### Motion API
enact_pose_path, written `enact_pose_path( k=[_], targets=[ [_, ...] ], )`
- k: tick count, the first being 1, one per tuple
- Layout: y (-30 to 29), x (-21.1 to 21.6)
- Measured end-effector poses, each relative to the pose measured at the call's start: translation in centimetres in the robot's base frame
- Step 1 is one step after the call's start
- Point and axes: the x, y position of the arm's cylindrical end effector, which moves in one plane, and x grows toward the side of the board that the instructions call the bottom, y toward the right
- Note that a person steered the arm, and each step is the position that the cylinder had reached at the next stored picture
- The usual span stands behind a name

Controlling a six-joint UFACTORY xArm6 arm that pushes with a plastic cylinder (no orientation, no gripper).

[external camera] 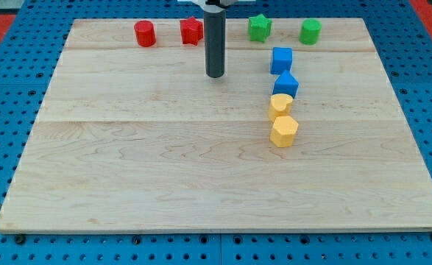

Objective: Move your arm right and down a bit

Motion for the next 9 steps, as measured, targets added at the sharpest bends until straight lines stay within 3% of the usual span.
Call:
enact_pose_path(
  k=[9],
  targets=[
    [0.18, 0.00]
  ],
)
